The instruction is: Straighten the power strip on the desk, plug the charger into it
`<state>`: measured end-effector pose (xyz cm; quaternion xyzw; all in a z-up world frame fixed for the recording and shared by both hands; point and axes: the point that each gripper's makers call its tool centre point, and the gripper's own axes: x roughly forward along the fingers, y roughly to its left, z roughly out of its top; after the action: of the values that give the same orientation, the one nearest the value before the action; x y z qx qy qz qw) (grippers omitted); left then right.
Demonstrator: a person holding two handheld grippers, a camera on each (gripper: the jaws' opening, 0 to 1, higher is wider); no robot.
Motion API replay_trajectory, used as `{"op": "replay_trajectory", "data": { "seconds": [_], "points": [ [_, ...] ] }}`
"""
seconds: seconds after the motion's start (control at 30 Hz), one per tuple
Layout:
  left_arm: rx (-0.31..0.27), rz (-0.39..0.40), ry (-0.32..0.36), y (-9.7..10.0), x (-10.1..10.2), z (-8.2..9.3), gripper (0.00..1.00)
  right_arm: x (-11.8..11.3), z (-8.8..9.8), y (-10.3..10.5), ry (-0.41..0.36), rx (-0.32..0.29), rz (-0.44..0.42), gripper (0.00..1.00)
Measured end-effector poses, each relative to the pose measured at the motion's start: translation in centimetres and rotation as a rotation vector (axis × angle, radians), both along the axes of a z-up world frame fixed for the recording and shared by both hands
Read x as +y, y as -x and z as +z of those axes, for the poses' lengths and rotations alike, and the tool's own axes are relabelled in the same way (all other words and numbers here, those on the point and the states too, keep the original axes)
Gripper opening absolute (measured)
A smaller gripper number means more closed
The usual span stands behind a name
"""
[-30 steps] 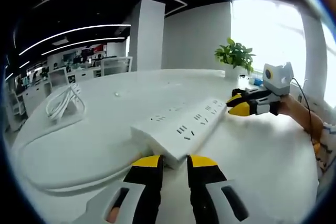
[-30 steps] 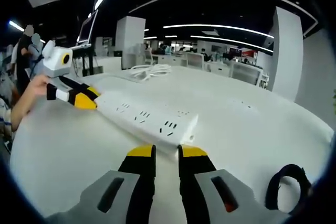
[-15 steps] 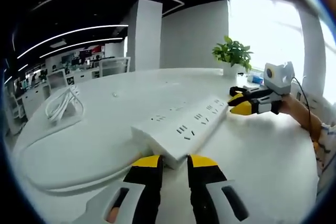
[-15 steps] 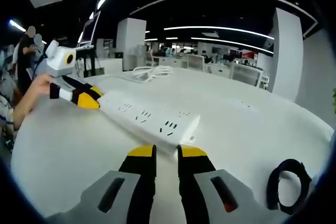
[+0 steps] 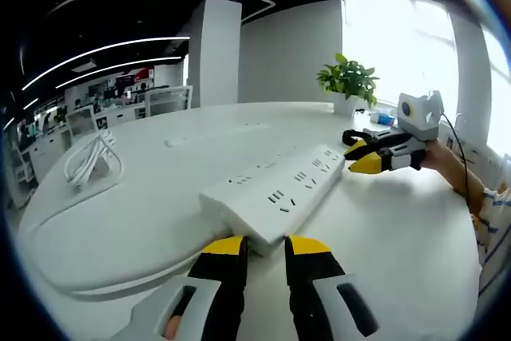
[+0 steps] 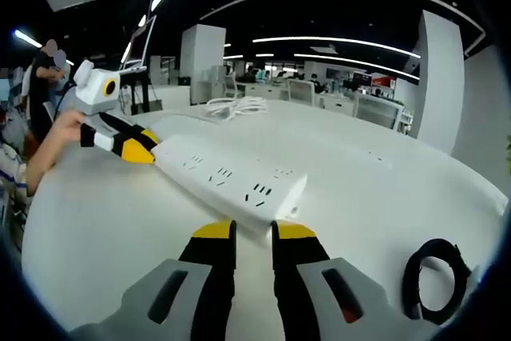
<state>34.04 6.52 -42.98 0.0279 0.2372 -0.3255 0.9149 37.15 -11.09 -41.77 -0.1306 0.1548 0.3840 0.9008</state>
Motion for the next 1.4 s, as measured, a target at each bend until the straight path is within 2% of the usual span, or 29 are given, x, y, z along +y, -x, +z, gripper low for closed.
{"op": "replay_trajectory", "data": {
  "seconds": [0.93, 1.4],
  "points": [
    [0.011, -0.029, -0.008, 0.6, -0.2, -0.1, 0.18, -0.5, 0.1, 0.8, -0.006, 0.047, 0.020, 0.18],
    [0.015, -0.033, -0.010, 0.7, -0.2, -0.2, 0.18, -0.7, 0.1, 1.1, 0.017, 0.047, 0.033, 0.17]
  ]
}}
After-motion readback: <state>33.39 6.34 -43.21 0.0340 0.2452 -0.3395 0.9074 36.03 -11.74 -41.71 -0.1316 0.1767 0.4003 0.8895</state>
